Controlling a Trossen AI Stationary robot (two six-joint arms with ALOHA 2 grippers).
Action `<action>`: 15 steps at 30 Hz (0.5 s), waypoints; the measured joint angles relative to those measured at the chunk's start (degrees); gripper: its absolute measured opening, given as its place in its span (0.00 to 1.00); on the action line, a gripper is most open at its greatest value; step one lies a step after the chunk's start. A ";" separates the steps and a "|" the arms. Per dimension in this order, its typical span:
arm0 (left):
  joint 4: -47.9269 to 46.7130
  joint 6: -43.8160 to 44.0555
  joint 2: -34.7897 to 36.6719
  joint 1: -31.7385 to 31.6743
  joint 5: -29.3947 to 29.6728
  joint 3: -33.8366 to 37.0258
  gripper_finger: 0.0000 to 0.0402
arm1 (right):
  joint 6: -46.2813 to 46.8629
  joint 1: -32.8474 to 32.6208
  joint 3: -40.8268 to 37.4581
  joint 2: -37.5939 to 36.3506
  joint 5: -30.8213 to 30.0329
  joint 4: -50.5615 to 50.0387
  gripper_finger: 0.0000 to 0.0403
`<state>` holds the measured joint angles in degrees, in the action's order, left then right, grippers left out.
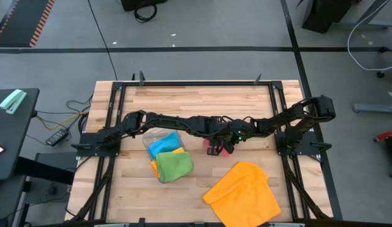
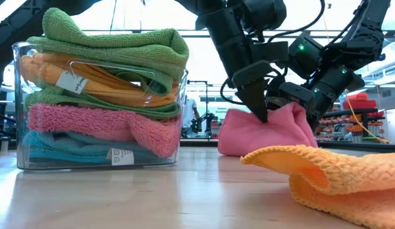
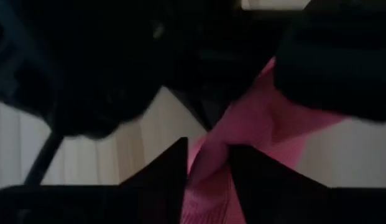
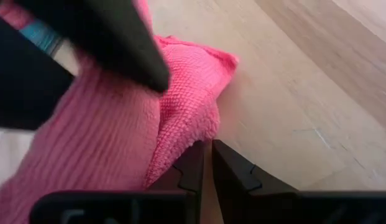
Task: Fold microfiber towels
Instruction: Fold the pink towel
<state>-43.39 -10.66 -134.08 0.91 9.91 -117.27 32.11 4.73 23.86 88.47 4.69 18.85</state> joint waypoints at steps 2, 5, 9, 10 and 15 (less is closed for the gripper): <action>-2.28 0.00 0.27 0.00 -0.02 0.04 0.37 | 0.03 0.00 0.00 0.00 0.00 0.00 0.11; -6.45 -0.48 1.45 0.00 -0.03 0.07 0.44 | -0.22 0.00 0.00 0.00 -0.02 -0.04 0.11; -9.36 -0.55 3.56 0.04 -0.16 0.07 0.48 | -0.83 0.39 0.02 -0.02 0.04 -0.19 0.11; -9.21 -0.54 4.24 0.04 -0.65 0.07 0.48 | -0.83 0.47 0.02 -0.02 0.10 -0.22 0.11; -8.55 -0.74 6.36 0.52 -11.50 -0.01 0.44 | -0.96 0.83 0.04 -0.04 0.10 -0.30 0.11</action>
<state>-51.94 -11.40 -127.72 1.42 -1.58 -117.28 31.15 5.56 23.90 88.42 4.79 18.55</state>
